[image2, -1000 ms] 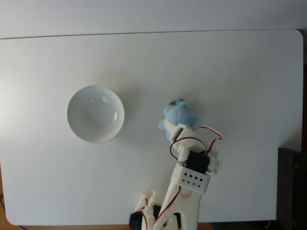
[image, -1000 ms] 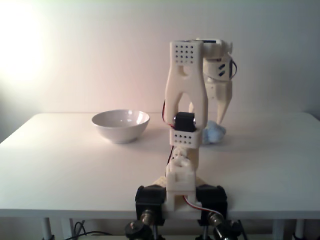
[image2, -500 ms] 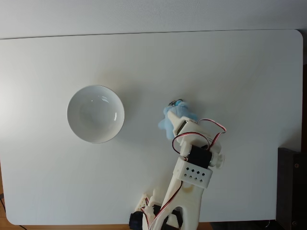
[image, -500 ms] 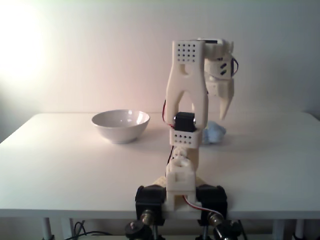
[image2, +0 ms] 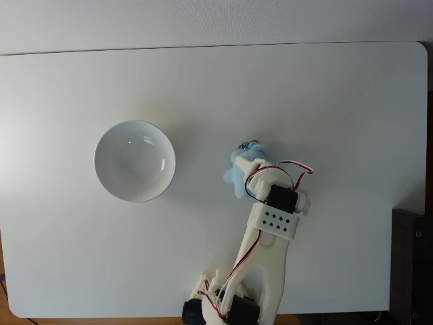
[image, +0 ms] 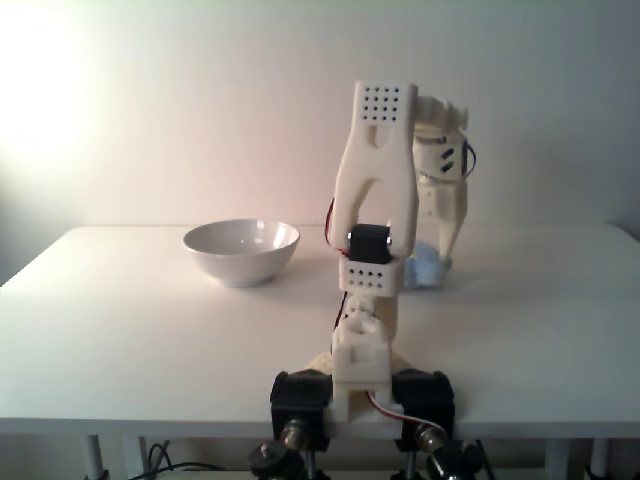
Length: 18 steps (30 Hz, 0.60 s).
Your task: Grasp a skyblue doll and put it into the bowl.
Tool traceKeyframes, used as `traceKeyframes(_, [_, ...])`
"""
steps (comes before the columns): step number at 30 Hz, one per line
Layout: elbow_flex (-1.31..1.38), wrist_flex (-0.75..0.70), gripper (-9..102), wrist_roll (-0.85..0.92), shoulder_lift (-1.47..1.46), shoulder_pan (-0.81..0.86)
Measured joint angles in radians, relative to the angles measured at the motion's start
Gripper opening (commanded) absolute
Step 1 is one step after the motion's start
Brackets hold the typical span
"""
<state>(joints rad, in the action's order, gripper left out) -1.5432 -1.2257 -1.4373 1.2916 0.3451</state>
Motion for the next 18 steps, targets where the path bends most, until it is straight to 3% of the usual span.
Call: traceKeyframes(18, [0.018, 0.011, 45, 0.000, -0.138, -0.011])
